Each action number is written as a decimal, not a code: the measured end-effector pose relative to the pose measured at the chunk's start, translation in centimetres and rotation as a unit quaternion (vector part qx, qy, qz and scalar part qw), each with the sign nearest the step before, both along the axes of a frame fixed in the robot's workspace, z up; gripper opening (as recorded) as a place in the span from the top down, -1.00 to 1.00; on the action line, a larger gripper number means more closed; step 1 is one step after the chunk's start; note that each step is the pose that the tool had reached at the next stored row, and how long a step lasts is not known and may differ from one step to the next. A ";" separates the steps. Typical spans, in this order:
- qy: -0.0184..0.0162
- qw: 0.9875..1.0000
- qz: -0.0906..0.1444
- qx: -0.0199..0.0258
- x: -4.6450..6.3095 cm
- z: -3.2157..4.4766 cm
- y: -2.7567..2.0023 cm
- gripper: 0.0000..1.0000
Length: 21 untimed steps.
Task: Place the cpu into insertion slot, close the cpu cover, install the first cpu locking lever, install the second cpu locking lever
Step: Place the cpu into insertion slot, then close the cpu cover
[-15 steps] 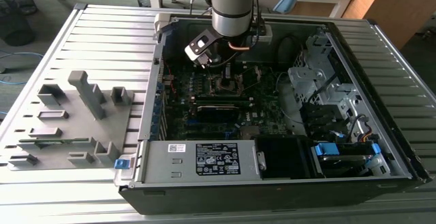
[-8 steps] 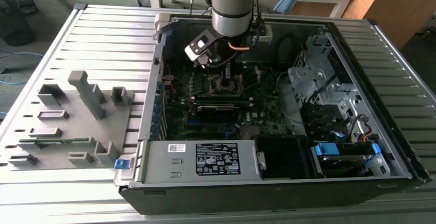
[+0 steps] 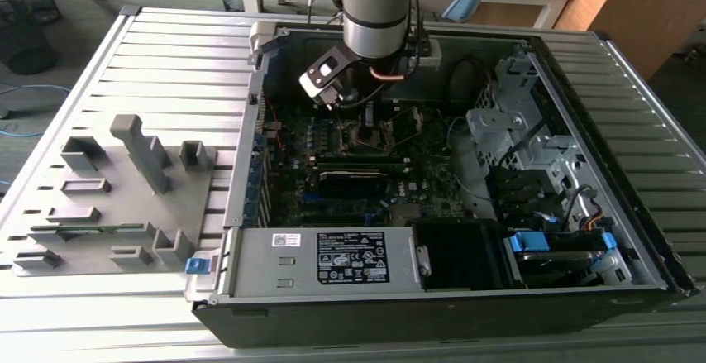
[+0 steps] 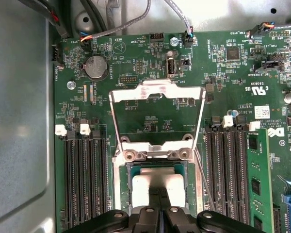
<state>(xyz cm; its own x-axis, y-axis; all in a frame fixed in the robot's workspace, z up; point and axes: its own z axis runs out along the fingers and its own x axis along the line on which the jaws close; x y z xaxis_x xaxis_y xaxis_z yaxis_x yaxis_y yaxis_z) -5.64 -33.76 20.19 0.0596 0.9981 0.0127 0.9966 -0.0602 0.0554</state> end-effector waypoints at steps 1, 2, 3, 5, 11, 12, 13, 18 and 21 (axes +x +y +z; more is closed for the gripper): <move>0.000 1.000 0.000 0.000 0.0 0.15 -0.01 0.79; 0.000 1.000 0.000 0.000 0.0 0.30 -0.01 0.79; 0.000 1.000 0.000 0.000 0.0 0.47 -0.01 0.79; 0.000 1.000 0.000 0.000 0.0 0.84 -0.01 0.79; 0.000 1.000 0.000 0.000 0.0 2.05 -0.01 0.79; 0.000 1.000 0.000 0.000 0.0 2.09 -0.01 0.79; 0.000 1.000 0.000 0.000 0.0 2.09 -0.01 0.79; 0.000 1.000 0.000 0.000 0.2 2.10 -0.01 0.79; 0.000 1.000 0.000 0.000 0.3 2.10 -0.01 0.79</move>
